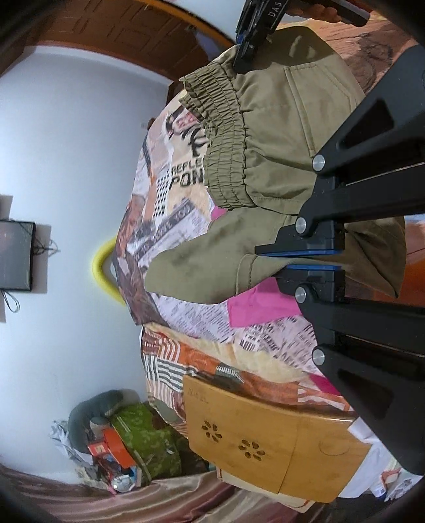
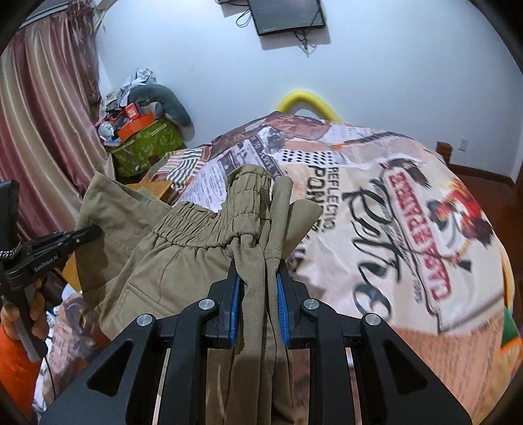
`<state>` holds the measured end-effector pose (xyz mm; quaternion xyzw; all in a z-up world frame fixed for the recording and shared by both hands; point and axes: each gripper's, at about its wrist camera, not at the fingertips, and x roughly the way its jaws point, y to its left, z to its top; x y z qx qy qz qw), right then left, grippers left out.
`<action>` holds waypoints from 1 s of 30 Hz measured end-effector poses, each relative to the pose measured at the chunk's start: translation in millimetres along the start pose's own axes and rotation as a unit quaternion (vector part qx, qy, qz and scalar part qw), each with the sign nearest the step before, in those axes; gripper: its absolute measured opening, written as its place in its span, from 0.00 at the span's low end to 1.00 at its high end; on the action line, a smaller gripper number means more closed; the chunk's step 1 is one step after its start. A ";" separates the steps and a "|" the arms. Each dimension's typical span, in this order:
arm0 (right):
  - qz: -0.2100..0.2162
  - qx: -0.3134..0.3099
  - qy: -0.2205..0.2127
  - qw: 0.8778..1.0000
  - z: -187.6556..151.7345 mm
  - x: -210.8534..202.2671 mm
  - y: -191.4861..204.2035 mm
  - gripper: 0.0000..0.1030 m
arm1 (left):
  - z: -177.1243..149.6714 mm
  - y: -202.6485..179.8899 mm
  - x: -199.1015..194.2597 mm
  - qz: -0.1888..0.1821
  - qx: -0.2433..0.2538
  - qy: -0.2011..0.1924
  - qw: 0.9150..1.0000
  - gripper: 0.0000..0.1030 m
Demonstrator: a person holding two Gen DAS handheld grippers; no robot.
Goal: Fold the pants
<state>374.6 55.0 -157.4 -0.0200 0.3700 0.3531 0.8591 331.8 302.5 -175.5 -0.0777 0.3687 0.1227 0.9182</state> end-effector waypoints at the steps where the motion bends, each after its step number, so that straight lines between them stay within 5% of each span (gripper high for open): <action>1: 0.001 -0.001 0.001 1.000 3.7 5.8 0.7 0.17 | 2.8 5.3 5.9 0.000 -0.007 0.000 1.000 0.03; 8: -0.004 -0.011 0.005 1.000 23.1 50.9 6.4 0.16 | 14.3 26.6 52.1 0.017 -0.021 0.000 1.000 0.03; 21: -0.046 -0.022 0.049 0.997 13.5 107.9 -11.0 0.15 | -5.6 76.0 148.9 0.032 -0.083 0.089 0.992 0.04; 30: -0.084 -0.052 0.074 0.992 3.1 107.7 -8.1 0.34 | -29.3 81.2 156.8 0.049 -0.074 0.131 0.987 0.14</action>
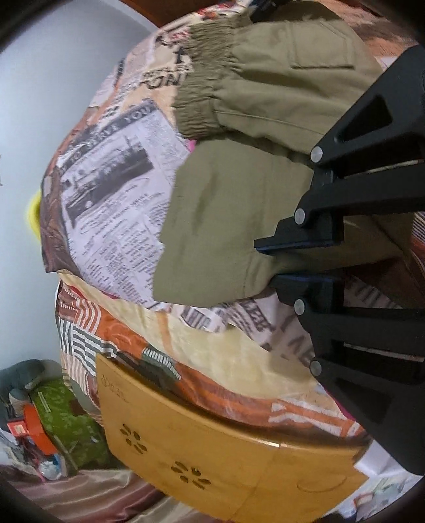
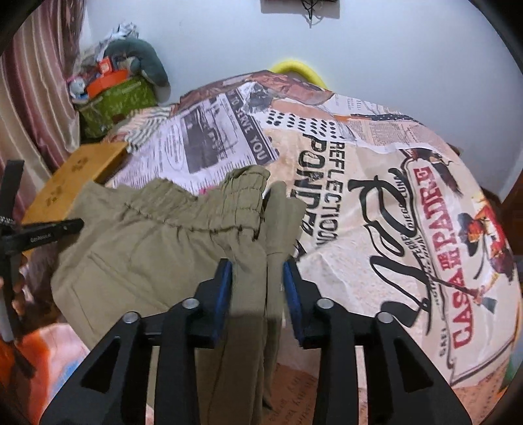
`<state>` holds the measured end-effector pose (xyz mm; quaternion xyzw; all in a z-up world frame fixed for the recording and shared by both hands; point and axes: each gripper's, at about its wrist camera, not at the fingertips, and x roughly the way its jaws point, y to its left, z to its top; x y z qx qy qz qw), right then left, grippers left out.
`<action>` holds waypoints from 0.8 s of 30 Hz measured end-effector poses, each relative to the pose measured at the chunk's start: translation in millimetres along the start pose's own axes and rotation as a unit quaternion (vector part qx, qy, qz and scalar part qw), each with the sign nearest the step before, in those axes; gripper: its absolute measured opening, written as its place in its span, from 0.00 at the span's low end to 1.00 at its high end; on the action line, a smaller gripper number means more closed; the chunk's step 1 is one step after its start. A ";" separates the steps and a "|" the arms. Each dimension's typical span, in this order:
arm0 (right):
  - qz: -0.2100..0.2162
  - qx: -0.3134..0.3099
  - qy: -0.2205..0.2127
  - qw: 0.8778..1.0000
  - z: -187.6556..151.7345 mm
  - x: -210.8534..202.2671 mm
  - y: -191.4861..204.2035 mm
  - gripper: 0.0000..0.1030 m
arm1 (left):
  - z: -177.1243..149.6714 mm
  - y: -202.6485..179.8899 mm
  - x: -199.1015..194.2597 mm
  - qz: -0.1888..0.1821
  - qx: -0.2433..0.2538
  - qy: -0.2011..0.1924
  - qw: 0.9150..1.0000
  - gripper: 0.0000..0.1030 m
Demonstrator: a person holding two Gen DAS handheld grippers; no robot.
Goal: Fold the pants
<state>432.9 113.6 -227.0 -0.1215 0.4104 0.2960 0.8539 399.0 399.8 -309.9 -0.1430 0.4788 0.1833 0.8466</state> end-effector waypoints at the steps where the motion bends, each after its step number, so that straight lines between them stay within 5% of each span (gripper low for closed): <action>1: -0.003 -0.003 0.007 1.000 -2.2 -1.7 0.6 0.40 | -2.3 -0.6 -0.7 0.007 0.006 0.002 1.000 0.14; 10: 0.001 -0.004 -0.006 1.000 -9.5 -48.6 8.1 0.49 | -19.1 -6.5 -48.2 0.015 0.031 0.007 0.999 0.14; 18: 0.010 -0.006 -0.089 0.996 3.2 -143.5 21.3 0.49 | -25.1 -31.6 -165.0 -0.004 0.060 -0.076 0.995 0.14; 24: 0.030 -0.016 -0.168 0.985 -3.8 -228.6 43.3 0.49 | -46.3 -52.5 -276.1 -0.041 0.073 -0.160 0.984 0.15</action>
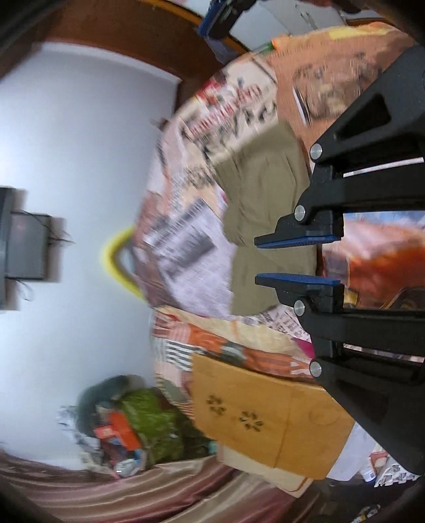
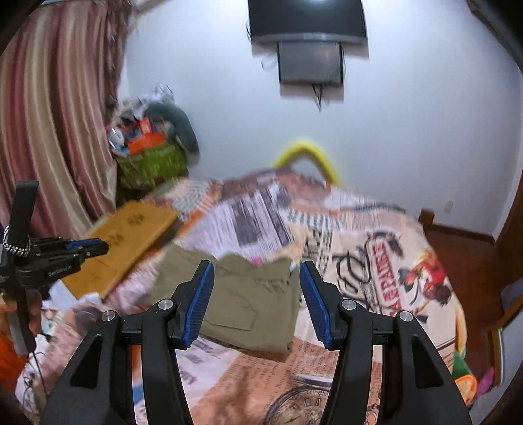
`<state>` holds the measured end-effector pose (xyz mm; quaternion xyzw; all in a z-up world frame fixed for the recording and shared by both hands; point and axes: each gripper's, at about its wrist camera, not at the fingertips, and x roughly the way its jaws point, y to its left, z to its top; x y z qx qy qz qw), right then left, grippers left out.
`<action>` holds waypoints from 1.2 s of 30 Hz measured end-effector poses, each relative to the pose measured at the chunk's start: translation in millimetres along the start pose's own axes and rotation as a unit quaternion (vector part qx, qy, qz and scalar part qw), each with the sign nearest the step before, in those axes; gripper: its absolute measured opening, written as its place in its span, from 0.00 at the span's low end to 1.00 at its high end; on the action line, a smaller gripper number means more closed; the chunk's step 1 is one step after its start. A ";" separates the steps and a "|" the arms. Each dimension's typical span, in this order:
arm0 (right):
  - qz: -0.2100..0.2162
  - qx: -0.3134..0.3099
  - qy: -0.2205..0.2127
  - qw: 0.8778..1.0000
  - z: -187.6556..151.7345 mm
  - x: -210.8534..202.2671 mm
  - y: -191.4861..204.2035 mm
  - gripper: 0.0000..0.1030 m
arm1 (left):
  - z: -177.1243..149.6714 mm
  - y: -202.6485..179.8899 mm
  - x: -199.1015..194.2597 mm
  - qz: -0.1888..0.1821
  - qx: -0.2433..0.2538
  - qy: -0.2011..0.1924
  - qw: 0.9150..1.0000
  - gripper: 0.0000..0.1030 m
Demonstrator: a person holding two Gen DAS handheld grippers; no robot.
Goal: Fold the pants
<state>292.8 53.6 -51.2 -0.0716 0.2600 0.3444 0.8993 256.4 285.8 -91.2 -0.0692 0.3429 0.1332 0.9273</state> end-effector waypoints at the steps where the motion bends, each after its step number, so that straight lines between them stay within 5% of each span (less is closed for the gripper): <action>1: 0.003 0.000 -0.010 1.000 1.2 -10.5 3.6 0.49 | 1.0 -6.7 -20.9 -0.005 0.005 -0.016 1.000 0.15; 11: 0.036 -0.007 -0.135 0.990 -0.1 -137.3 42.2 0.49 | -24.0 -52.6 -185.9 -0.034 0.030 -0.149 0.988 0.15; 20: 0.053 -0.013 -0.209 0.976 -29.0 -204.9 71.4 0.49 | -68.3 -69.7 -269.3 -0.050 0.031 -0.217 0.974 0.18; 26: 0.045 -0.018 -0.224 0.973 -50.8 -220.6 85.3 0.50 | -97.7 -75.7 -302.4 -0.051 0.028 -0.257 0.965 0.52; 29: 0.041 -0.011 -0.220 0.975 -55.6 -223.4 86.6 0.59 | -109.1 -80.2 -312.2 -0.049 0.032 -0.266 0.962 0.59; 33: 0.030 0.001 -0.225 0.974 -57.3 -226.0 86.5 0.81 | -117.5 -79.3 -317.8 -0.044 0.026 -0.284 0.958 0.92; 36: 0.022 0.002 -0.229 0.973 -60.8 -233.7 88.0 0.87 | -120.6 -79.2 -317.0 -0.047 0.024 -0.282 0.958 0.96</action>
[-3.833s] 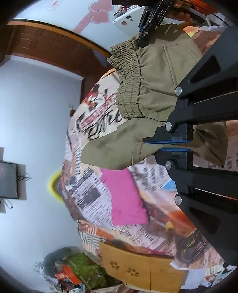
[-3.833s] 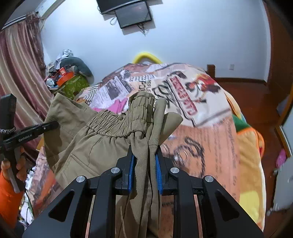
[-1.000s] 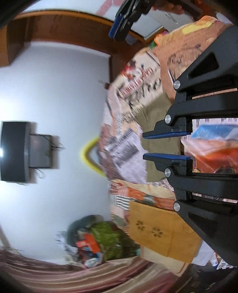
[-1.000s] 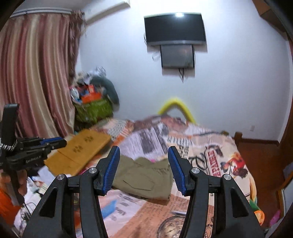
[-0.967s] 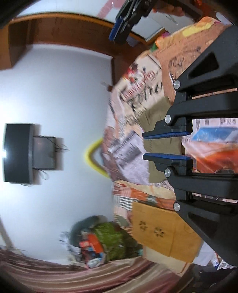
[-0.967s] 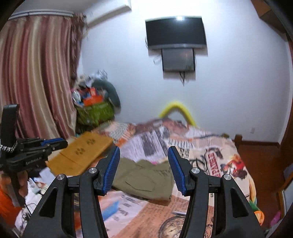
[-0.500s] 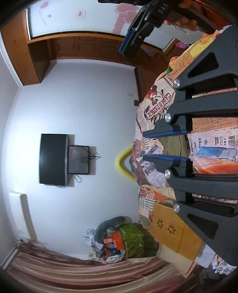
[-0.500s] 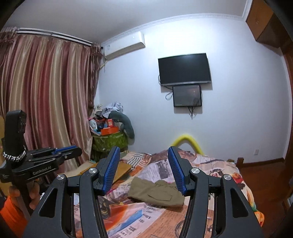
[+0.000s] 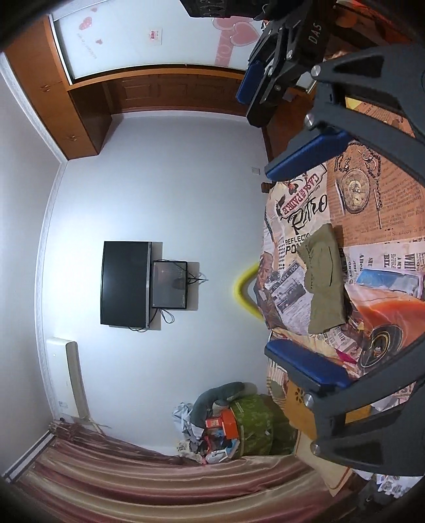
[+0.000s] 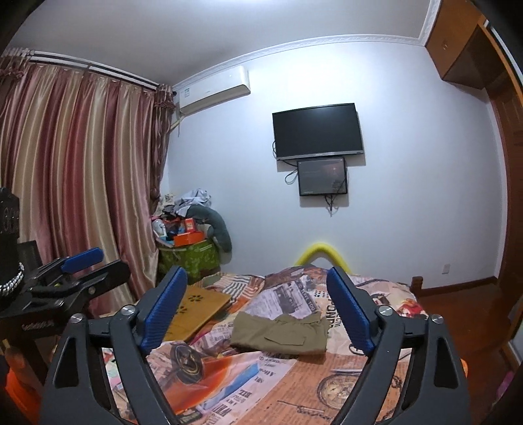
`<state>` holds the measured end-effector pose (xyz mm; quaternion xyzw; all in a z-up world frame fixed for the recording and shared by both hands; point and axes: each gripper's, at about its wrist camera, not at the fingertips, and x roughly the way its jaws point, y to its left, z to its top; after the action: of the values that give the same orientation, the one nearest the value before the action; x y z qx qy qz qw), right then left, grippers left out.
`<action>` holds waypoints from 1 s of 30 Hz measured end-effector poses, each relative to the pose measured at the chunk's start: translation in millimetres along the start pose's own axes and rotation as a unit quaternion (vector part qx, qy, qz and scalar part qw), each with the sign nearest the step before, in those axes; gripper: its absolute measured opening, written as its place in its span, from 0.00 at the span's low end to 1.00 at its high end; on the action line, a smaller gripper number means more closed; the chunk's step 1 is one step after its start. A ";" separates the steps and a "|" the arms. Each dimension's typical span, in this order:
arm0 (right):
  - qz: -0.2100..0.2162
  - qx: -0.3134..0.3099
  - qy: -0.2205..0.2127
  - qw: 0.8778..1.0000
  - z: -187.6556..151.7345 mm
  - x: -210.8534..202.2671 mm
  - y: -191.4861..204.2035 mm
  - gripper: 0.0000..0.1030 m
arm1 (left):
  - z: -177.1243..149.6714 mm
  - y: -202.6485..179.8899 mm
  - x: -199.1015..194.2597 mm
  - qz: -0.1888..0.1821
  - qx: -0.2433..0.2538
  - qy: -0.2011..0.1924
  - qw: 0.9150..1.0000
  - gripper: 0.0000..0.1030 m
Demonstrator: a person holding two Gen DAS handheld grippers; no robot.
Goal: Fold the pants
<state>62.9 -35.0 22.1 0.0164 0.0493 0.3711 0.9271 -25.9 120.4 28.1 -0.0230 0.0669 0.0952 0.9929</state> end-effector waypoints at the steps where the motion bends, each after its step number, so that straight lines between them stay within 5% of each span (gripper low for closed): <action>1: -0.004 -0.001 0.000 1.000 1.3 1.8 -0.1 0.93 | -0.9 0.9 0.5 -0.001 -0.004 0.004 1.000 0.98; 3: -0.009 -0.004 -0.005 1.000 -2.8 -4.9 3.2 1.00 | -3.3 2.1 0.5 0.000 -0.013 0.007 1.000 1.00; 30: -0.016 -0.005 0.006 1.000 -8.9 -11.3 4.9 1.00 | -16.2 6.8 5.1 0.023 -0.019 0.013 0.999 1.00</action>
<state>50.5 -39.3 14.4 0.0085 0.0531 0.3569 0.9326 -24.4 127.1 11.1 -0.0413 0.0782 0.1185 0.9890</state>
